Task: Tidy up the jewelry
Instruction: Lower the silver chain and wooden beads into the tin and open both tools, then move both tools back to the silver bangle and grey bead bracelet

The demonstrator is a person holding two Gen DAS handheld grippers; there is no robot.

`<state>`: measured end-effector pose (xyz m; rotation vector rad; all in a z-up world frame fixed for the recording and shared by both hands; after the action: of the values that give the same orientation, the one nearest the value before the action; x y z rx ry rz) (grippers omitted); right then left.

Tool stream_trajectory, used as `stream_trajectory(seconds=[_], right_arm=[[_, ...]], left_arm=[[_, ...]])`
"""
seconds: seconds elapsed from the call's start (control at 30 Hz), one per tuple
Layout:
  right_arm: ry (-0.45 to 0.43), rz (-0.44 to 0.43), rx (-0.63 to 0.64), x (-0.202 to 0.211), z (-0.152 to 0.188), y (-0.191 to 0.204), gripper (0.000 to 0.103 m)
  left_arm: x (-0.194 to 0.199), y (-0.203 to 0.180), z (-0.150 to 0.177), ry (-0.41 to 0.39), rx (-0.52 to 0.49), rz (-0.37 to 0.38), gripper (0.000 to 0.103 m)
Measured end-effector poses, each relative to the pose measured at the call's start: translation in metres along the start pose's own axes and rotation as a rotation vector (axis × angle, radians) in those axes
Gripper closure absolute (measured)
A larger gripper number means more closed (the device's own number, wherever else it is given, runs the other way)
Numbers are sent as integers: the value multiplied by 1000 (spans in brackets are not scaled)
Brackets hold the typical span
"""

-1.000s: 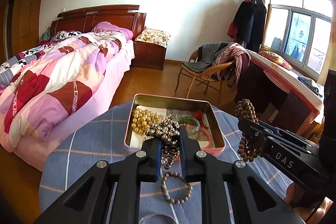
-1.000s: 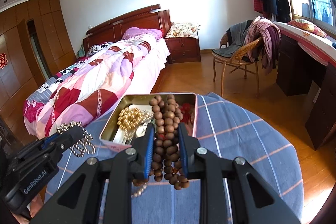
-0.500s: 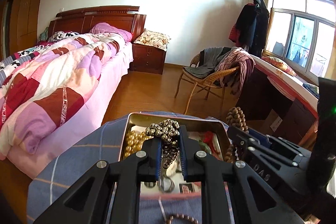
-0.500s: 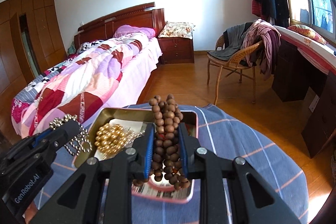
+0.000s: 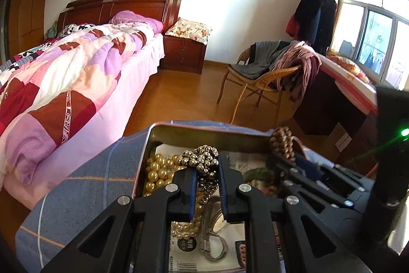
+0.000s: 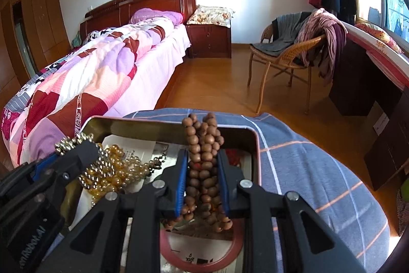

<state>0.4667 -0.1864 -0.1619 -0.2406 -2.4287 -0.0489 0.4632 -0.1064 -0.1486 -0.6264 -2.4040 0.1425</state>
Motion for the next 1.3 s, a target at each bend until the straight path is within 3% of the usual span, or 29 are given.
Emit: stream_trajectory(seconds=[0.37, 0.4, 0.47, 0.5, 0.57, 0.6, 0.63, 0.87, 1.3], right_arm=[[-15, -12, 33, -4, -3, 5, 74], [-16, -21, 30, -4, -3, 5, 72], [-35, -54, 3, 3, -7, 5, 56], [-55, -51, -8, 8, -10, 3, 54], [-95, -45, -13, 20, -19, 1, 53], [-104, -44, -17, 23, -21, 0, 53], [-112, -47, -27, 28, -22, -1, 53], [-136, -61, -83, 59, -10, -7, 49], [-26, -54, -73, 90, 43, -12, 49]], left_arm=[[-11, 4, 9, 33, -41, -70, 89], [-11, 6, 8, 31, -42, -83, 89], [-9, 7, 5, 19, -54, -111, 88], [-8, 7, 4, 17, -57, -117, 85], [-4, 8, 1, 16, -46, -119, 67], [-2, 9, 0, 10, -35, -121, 49], [1, 10, -2, -2, -25, -128, 39], [22, 12, 2, -2, -39, -182, 37], [77, 10, 37, 42, -37, -243, 37]])
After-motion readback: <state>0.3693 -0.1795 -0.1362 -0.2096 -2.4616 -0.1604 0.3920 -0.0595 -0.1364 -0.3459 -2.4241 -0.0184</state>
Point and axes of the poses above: each gripper's, at about its wrist camera, not at the fingertips, and x roughly against the way its jaws point, y to its left, z to its underside, the point moved 10 cm from there along -x, roughly the way its jaws point, and after that the axes turned 7 degrees about z, right-handed, at the moved point
